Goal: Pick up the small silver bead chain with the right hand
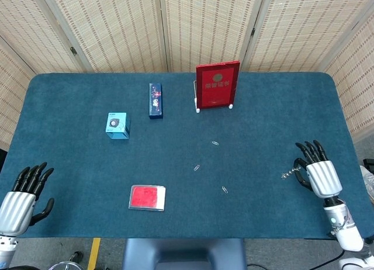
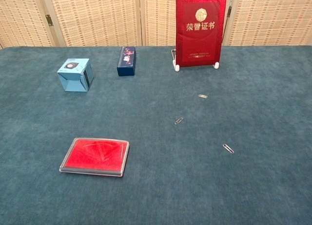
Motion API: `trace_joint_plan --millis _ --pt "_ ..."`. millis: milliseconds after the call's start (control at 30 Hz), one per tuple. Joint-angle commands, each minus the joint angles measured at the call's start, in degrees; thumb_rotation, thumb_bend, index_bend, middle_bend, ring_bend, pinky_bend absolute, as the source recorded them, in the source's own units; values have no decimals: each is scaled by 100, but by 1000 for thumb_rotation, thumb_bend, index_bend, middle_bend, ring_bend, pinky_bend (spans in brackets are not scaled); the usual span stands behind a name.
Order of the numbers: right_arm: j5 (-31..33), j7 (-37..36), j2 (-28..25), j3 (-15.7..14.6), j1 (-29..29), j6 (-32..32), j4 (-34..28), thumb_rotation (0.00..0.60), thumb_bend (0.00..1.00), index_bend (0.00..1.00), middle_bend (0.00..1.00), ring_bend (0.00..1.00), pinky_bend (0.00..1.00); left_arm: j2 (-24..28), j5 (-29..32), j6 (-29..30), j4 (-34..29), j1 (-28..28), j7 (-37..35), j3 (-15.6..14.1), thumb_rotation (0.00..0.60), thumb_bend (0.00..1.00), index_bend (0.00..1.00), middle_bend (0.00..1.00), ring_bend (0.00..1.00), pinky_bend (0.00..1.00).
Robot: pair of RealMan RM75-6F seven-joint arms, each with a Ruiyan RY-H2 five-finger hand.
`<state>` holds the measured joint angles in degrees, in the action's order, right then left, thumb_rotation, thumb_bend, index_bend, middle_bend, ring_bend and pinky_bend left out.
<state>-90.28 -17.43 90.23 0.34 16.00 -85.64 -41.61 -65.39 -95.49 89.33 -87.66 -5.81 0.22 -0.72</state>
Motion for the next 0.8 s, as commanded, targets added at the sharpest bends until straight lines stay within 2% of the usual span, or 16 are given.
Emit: trace_joint_plan --millis 33,133,200,300,367,467,800 --pt "-94 -105 -21 -62 38 49 27 600 485 704 127 83 0 4 5 5 -4 8 -6 -5 600 498 0 0 0 0" --pt "-147 -213 -26 -85 58 60 76 600 485 411 39 76 0 10 7 5 -9 11 -21 -9 600 499 0 0 0 0" --pt "-155 -206 -29 -82 61 70 89 600 485 257 8 67 0 17 14 6 -17 11 -27 -6 600 499 0 0 0 0" --pt "-126 -157 -97 -69 60 149 -47 600 485 98 0 55 0 28 21 -7 -28 12 -47 -14 600 499 0 0 0 0" --pt "-102 -120 -190 -58 54 194 -226 600 476 32 0 60 0 32 16 4 -36 14 -41 -11 600 499 0 0 0 0" --pt "-74 35 -301 -26 29 182 -432 600 451 0 0 60 0 35 5 26 -44 24 -42 -16 600 499 0 0 0 0" --pt "-69 167 -613 9 -103 37 -1008 600 447 0 0 43 0 35 -32 66 -46 41 -38 -29 600 499 0 0 0 0"
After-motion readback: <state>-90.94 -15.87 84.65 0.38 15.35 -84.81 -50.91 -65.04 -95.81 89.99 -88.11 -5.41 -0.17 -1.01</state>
